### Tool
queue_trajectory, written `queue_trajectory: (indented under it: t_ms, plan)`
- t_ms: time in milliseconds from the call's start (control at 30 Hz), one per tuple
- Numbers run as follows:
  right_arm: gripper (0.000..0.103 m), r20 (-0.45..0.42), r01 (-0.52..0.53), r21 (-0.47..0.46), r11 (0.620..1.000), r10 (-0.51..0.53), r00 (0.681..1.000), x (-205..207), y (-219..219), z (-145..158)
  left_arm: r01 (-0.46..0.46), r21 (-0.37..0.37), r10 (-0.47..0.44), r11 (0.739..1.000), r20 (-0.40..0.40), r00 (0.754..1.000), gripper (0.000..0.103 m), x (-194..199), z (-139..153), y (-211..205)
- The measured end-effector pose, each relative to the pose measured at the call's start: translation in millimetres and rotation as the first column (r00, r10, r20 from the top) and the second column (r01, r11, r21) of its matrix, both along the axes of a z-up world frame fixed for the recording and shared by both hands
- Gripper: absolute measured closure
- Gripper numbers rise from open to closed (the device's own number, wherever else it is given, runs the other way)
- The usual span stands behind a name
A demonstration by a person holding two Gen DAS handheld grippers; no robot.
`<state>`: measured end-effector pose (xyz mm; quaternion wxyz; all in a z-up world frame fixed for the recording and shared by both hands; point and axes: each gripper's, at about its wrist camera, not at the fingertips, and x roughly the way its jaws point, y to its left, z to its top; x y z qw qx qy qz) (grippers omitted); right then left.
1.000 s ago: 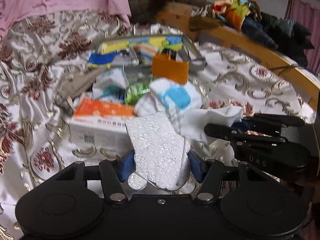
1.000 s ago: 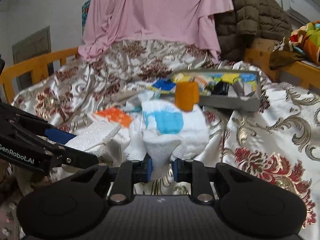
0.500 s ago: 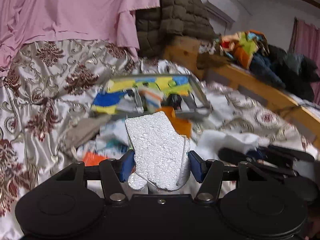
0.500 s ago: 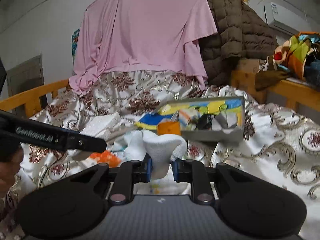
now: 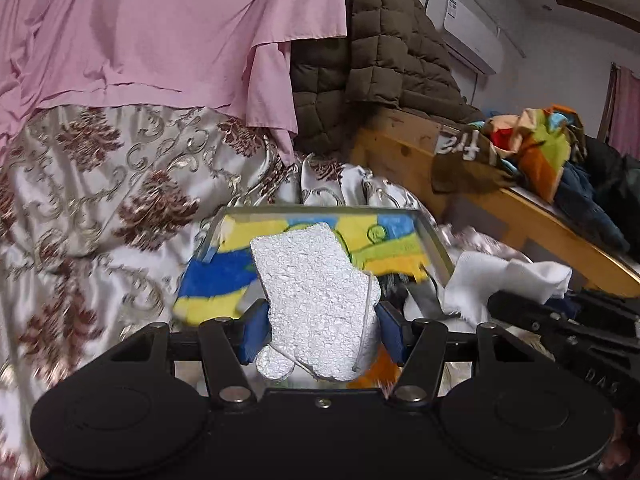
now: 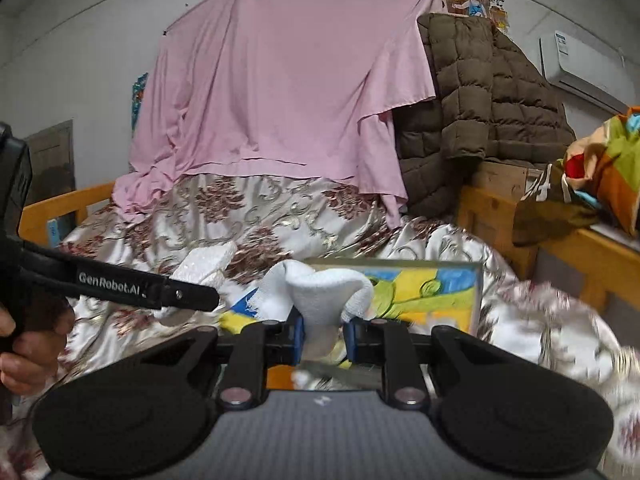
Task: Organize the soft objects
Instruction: 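Carry the foam sponge and white towel over the painting tray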
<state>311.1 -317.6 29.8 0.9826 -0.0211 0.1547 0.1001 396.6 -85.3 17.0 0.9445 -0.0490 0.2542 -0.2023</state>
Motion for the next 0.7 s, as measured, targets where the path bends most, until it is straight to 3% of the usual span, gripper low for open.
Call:
queue_trajectory:
  t_ms: [333,700]
  plan:
    - [0.081,-0.12,0.154,-0.034,0.988,-0.157,0.98,101,-40,-24,0.04,-0.004,-0.04,0.999,-0.007,0.999,0.043,99,-17,-67]
    - [0.079,-0.201,0.18,-0.016,0.984,-0.179,0.963,142,-64,-52,0.036,0.104,-0.03,0.994,-0.064,0.997,0.043,137,-42,-110]
